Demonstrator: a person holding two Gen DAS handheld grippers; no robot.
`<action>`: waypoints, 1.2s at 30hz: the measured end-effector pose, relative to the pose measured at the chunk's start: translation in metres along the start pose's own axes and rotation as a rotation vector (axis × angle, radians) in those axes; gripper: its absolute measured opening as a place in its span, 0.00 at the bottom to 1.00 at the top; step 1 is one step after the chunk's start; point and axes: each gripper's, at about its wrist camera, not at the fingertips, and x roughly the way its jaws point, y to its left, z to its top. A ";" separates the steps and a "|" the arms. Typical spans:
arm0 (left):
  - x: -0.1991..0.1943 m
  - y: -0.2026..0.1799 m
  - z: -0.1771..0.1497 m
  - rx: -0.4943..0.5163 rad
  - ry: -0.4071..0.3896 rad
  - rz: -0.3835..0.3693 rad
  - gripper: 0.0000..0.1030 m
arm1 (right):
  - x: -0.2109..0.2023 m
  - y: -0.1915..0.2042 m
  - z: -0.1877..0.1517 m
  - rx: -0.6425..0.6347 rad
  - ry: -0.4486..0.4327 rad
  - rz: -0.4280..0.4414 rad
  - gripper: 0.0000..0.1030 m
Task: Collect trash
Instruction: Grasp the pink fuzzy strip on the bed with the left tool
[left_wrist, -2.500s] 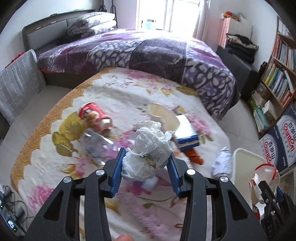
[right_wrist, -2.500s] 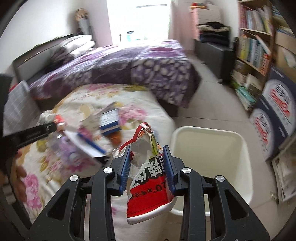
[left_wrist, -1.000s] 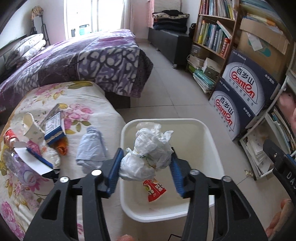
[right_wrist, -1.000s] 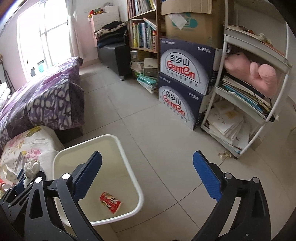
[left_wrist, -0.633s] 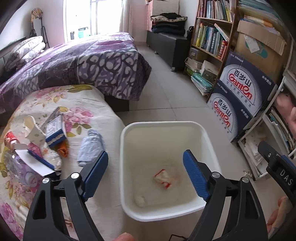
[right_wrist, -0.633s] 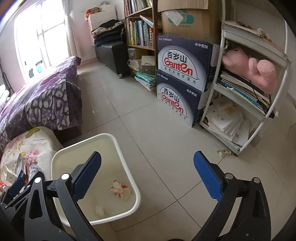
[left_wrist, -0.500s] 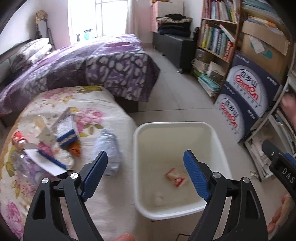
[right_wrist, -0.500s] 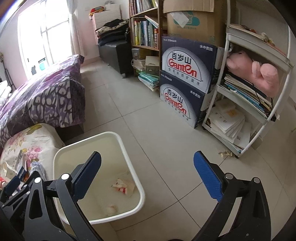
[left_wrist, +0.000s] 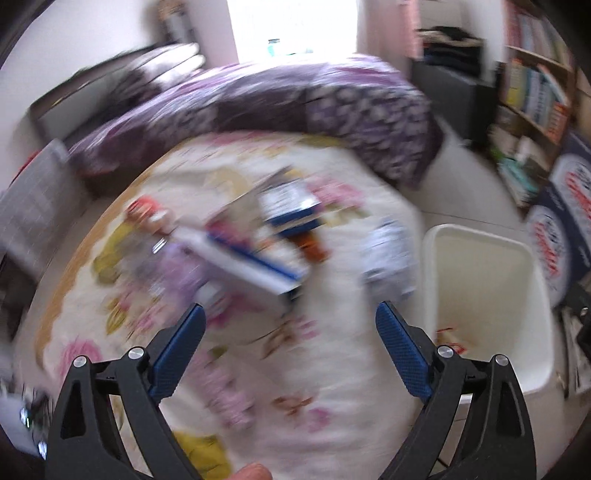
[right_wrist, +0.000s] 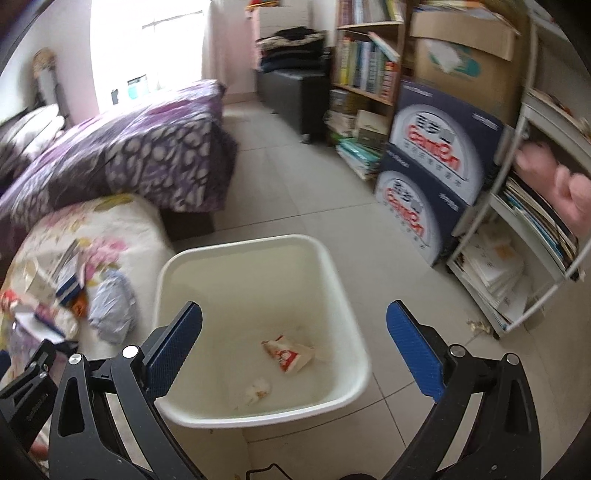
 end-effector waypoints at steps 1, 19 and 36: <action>0.003 0.011 -0.006 -0.025 0.021 0.020 0.88 | 0.000 0.004 -0.001 -0.010 0.001 0.004 0.93; 0.089 0.102 -0.044 -0.273 0.412 -0.007 0.77 | 0.014 0.085 -0.014 -0.208 0.071 0.078 0.93; 0.072 0.173 -0.033 -0.255 0.305 -0.090 0.27 | 0.067 0.154 -0.010 -0.225 0.224 0.224 0.93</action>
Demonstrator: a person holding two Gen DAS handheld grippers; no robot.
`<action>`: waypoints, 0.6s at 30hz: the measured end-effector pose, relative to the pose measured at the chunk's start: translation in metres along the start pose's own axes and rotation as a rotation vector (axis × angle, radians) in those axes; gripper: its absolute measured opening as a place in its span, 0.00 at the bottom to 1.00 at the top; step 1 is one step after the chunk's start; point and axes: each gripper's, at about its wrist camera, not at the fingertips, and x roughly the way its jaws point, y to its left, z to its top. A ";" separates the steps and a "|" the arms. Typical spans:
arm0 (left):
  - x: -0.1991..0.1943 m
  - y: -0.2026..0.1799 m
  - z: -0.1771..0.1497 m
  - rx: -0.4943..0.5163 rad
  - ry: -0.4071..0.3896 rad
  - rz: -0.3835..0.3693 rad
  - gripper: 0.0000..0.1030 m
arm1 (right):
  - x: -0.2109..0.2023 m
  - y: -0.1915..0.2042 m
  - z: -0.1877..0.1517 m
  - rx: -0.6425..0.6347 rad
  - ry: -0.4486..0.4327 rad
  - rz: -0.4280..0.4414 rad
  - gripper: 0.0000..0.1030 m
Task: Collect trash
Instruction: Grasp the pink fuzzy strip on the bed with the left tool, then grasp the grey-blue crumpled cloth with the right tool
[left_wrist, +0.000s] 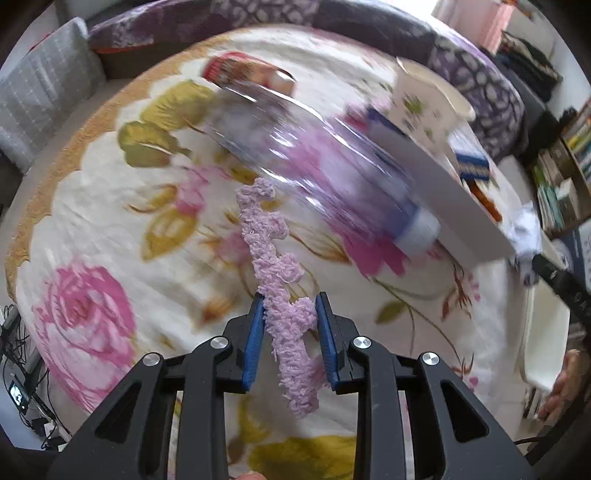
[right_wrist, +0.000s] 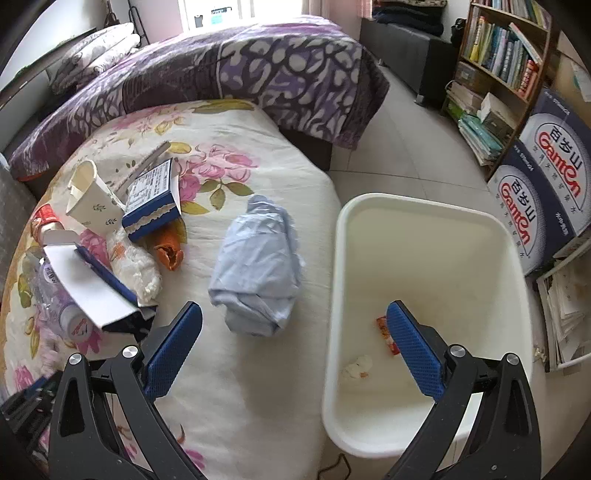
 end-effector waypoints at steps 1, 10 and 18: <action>-0.002 0.005 0.003 -0.014 -0.011 -0.002 0.27 | 0.002 0.003 0.002 -0.009 -0.003 -0.005 0.93; -0.025 0.025 0.018 -0.049 -0.114 0.007 0.27 | 0.020 0.015 0.013 -0.022 -0.010 -0.027 0.91; -0.021 0.025 0.029 -0.073 -0.118 0.005 0.27 | 0.025 0.027 0.011 -0.063 0.001 -0.011 0.42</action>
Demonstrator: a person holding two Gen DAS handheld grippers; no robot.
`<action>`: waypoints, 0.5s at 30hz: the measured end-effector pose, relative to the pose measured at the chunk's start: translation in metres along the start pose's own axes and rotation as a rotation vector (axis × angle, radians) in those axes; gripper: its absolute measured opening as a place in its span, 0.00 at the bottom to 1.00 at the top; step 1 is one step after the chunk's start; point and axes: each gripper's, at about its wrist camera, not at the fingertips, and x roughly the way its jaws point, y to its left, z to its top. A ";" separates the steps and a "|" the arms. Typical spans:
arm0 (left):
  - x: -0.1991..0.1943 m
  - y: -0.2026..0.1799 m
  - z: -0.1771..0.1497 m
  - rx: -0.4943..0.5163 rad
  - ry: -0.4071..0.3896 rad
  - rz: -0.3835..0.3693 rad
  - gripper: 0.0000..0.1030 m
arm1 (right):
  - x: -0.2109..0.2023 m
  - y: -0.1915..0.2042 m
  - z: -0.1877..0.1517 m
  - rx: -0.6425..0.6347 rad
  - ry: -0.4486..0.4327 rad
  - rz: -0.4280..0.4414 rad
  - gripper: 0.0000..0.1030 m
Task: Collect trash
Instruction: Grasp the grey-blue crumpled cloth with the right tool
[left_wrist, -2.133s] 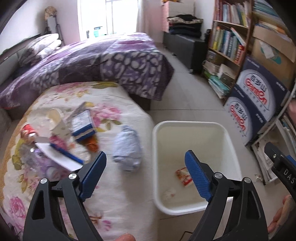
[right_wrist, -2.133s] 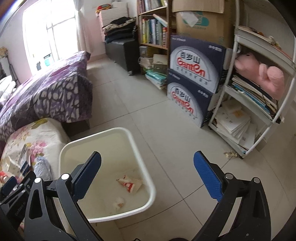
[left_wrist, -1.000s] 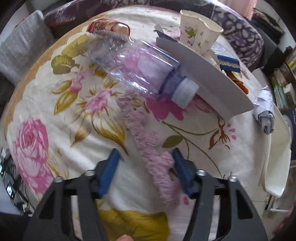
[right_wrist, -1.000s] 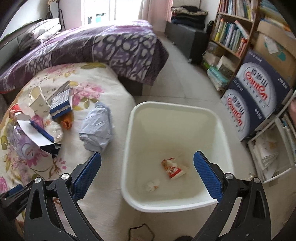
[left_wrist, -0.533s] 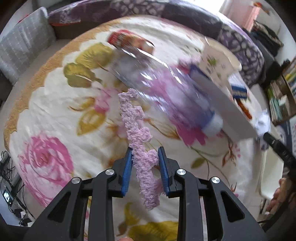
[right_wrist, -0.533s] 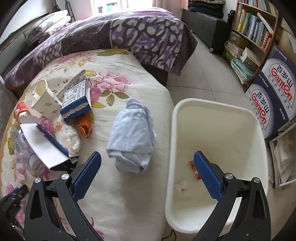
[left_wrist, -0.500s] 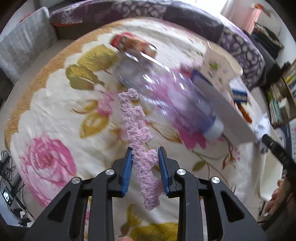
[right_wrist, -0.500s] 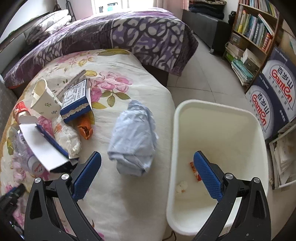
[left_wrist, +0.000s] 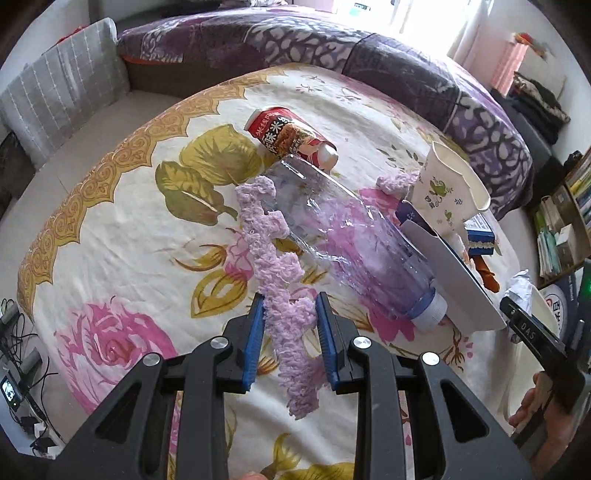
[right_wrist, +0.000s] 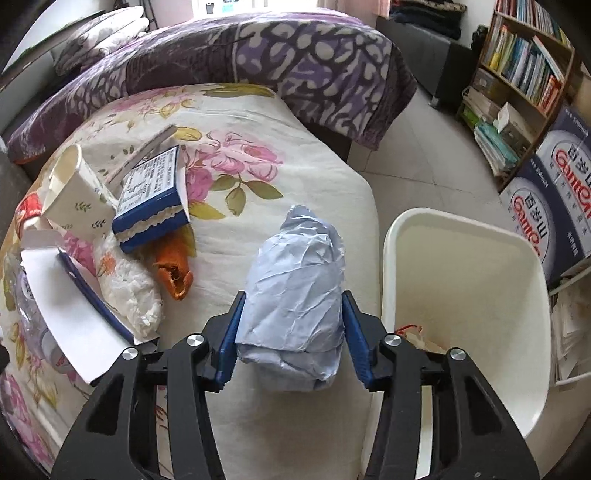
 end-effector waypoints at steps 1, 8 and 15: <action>-0.001 -0.001 0.000 0.003 -0.008 0.004 0.27 | -0.003 0.001 0.000 -0.003 -0.009 0.010 0.42; -0.015 -0.010 0.005 0.027 -0.089 0.020 0.27 | -0.037 0.010 0.000 -0.020 -0.094 0.043 0.41; -0.031 -0.025 0.011 0.050 -0.175 0.015 0.27 | -0.077 0.013 -0.005 -0.022 -0.193 0.065 0.42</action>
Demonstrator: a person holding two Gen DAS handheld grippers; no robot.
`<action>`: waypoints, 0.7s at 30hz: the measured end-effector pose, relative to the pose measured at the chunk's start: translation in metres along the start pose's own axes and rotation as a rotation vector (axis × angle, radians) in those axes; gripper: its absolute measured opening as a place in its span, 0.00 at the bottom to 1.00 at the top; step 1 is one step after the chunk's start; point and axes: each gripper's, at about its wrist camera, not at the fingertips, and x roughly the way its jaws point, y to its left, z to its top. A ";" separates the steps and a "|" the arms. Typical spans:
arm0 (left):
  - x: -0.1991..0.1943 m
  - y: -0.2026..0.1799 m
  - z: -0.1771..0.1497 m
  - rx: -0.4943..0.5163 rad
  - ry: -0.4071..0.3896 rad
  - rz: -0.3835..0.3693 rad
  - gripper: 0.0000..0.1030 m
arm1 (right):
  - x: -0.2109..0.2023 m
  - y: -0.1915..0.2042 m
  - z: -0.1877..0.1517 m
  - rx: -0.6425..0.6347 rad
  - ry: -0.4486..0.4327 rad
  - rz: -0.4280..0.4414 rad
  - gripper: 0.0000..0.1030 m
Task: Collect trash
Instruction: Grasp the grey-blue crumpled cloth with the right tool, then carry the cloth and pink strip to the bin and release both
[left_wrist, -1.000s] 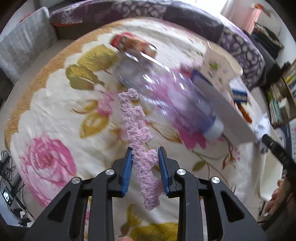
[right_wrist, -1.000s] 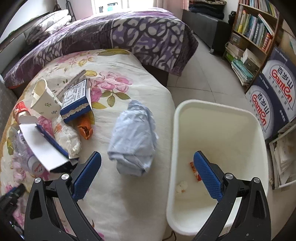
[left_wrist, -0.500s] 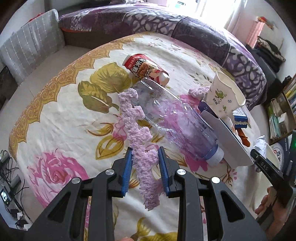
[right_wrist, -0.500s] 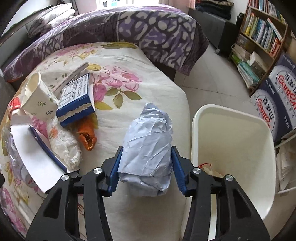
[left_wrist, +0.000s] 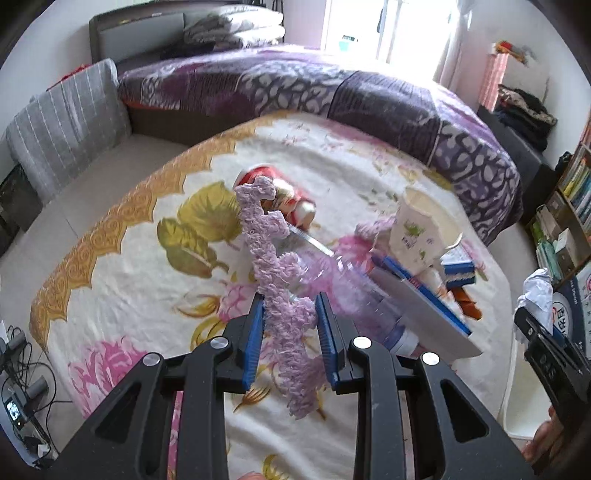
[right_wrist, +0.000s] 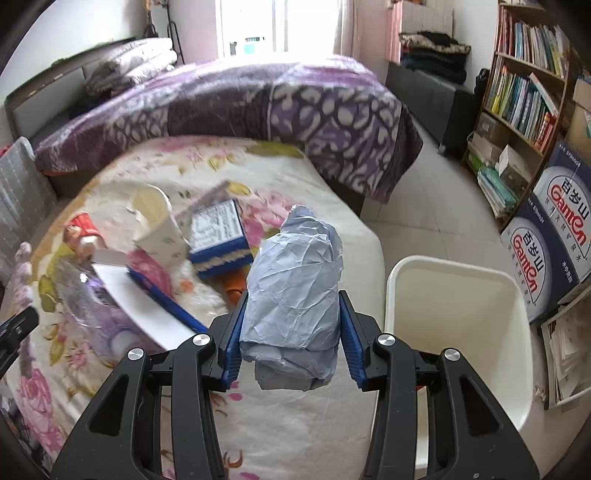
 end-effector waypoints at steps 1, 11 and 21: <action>-0.002 -0.002 0.001 0.003 -0.008 -0.002 0.27 | -0.003 0.000 0.000 0.003 -0.007 0.004 0.42; -0.018 -0.032 0.002 0.050 -0.082 -0.019 0.27 | -0.031 -0.008 -0.006 0.022 -0.066 0.006 0.42; -0.023 -0.064 -0.006 0.105 -0.086 -0.057 0.27 | -0.039 -0.027 -0.012 0.048 -0.070 -0.022 0.42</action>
